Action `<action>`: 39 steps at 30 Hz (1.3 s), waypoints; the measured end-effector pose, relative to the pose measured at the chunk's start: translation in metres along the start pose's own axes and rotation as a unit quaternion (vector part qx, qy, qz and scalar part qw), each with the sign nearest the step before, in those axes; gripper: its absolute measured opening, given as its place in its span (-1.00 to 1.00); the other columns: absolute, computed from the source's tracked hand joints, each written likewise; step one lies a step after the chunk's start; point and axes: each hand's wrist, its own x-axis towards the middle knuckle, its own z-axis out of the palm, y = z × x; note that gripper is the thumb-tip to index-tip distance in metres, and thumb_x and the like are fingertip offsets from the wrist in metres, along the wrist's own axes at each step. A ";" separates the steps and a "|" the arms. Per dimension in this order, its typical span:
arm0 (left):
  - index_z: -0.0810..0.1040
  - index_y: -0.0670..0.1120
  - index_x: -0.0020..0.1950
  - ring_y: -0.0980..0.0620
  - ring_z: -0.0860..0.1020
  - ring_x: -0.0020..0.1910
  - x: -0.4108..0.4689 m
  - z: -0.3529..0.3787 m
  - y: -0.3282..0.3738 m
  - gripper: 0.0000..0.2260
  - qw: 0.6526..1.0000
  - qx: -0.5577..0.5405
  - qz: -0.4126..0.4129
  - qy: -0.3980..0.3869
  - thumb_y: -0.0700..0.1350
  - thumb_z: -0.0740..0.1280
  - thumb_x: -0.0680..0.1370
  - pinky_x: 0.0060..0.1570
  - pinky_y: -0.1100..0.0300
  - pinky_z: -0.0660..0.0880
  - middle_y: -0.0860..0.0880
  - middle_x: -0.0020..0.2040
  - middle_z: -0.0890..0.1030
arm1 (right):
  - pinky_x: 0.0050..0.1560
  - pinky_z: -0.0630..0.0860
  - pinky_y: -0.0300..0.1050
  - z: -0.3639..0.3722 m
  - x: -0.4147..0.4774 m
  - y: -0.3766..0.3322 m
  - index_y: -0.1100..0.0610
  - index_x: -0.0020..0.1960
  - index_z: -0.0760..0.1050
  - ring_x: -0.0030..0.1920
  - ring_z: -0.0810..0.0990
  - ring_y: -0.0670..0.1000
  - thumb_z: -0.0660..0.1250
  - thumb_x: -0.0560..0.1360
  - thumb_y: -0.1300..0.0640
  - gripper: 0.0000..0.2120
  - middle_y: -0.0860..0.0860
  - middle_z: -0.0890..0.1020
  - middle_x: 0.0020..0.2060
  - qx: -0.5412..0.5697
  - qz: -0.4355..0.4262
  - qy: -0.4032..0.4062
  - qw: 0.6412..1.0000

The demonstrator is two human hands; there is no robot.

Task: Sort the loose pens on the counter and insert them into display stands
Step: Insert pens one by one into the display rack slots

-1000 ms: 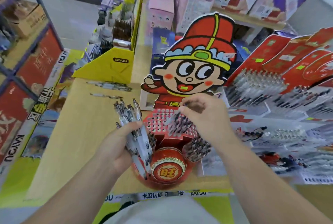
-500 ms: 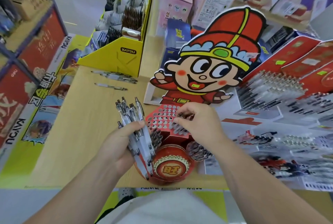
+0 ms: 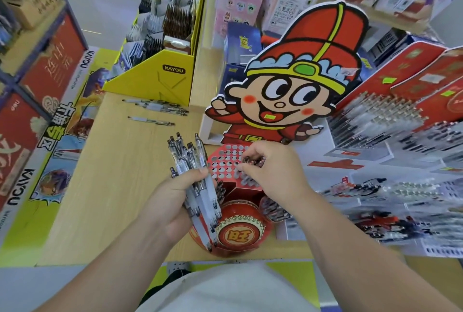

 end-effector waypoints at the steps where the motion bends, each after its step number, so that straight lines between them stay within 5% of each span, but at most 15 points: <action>1: 0.66 -0.16 -0.08 0.00 0.62 -0.37 0.000 0.001 0.000 -0.85 1.000 0.001 0.002 -0.004 -0.17 0.47 0.37 -0.25 0.09 0.58 -0.09 -0.26 0.66 | -0.20 0.51 -0.22 0.000 0.000 0.000 -0.07 -0.12 0.62 -0.19 0.58 -0.18 0.57 0.40 0.01 -0.87 -0.22 0.61 -0.26 -0.006 -0.005 0.002 1.000; 4: 0.65 -0.17 -0.04 -0.01 0.63 -0.36 -0.001 0.001 0.001 -0.74 1.000 0.005 0.002 -0.007 -0.14 0.47 0.30 -0.22 0.09 0.58 -0.09 -0.26 0.66 | -0.21 0.47 -0.28 -0.003 0.001 0.000 -0.07 -0.13 0.62 -0.19 0.57 -0.19 0.56 0.40 -0.01 -0.87 -0.21 0.61 -0.26 -0.011 -0.005 0.004 1.000; 7: 0.65 -0.17 -0.05 0.00 0.63 -0.37 -0.001 0.000 0.001 -0.84 1.000 0.005 -0.002 -0.002 -0.17 0.45 0.40 -0.23 0.10 0.58 -0.10 -0.26 0.67 | -0.24 0.41 -0.40 -0.004 0.000 0.001 -0.02 -0.12 0.62 -0.19 0.58 -0.19 0.55 0.41 0.00 -0.86 -0.20 0.62 -0.27 -0.015 -0.005 0.012 1.000; 14: 0.65 -0.17 -0.05 0.00 0.63 -0.37 0.000 -0.001 -0.001 -0.94 1.000 -0.004 -0.006 0.003 -0.21 0.42 0.50 -0.19 0.08 0.58 -0.10 -0.27 0.67 | -0.04 0.56 -0.07 -0.001 -0.001 0.006 -0.01 -0.01 0.66 -0.06 0.58 -0.07 0.55 0.41 -0.02 -0.81 -0.10 0.67 -0.12 -0.039 -0.006 0.009 0.999; 29: 0.67 -0.21 -0.02 -0.04 0.63 -0.31 0.001 0.002 -0.002 -0.72 0.999 0.018 0.002 -0.033 -0.16 0.49 0.30 -0.19 0.09 0.60 -0.14 -0.20 0.66 | -0.01 0.50 -0.15 -0.006 -0.002 0.002 -0.10 0.03 0.63 0.02 0.53 -0.11 0.51 0.44 -0.07 -0.81 -0.14 0.63 -0.07 -0.068 0.002 -0.034 0.997; 33: 0.73 -0.21 -0.06 -0.11 0.67 -0.14 -0.001 0.001 0.002 -0.75 0.990 0.116 0.001 -0.085 -0.20 0.56 0.30 0.05 -0.01 0.56 -0.19 -0.07 0.69 | 0.10 0.45 -0.25 -0.018 -0.006 -0.018 -0.11 0.06 0.63 0.07 0.54 -0.23 0.41 0.52 -0.12 -0.83 -0.24 0.65 -0.06 0.050 0.011 0.009 0.999; 36: 0.67 -0.27 0.12 -0.17 0.69 0.02 -0.003 0.005 0.005 -0.54 0.981 0.152 0.000 -0.118 -0.13 0.56 0.26 0.18 -0.10 0.57 -0.22 0.02 0.71 | 0.00 0.49 -0.41 -0.030 -0.007 -0.035 -0.10 0.02 0.64 -0.01 0.62 -0.28 0.37 0.58 -0.04 -0.92 -0.21 0.71 -0.11 0.217 0.070 -0.002 0.974; 39: 0.73 -0.22 -0.07 -0.07 0.68 -0.17 -0.003 0.010 0.009 -0.76 0.972 0.177 0.007 -0.157 -0.18 0.49 0.29 -0.14 0.12 0.63 -0.16 -0.15 0.70 | -0.07 0.48 -0.35 -0.038 -0.004 -0.035 -0.02 0.04 0.68 -0.09 0.64 -0.25 0.40 0.57 0.03 -0.89 -0.15 0.72 -0.12 0.304 0.124 -0.051 0.943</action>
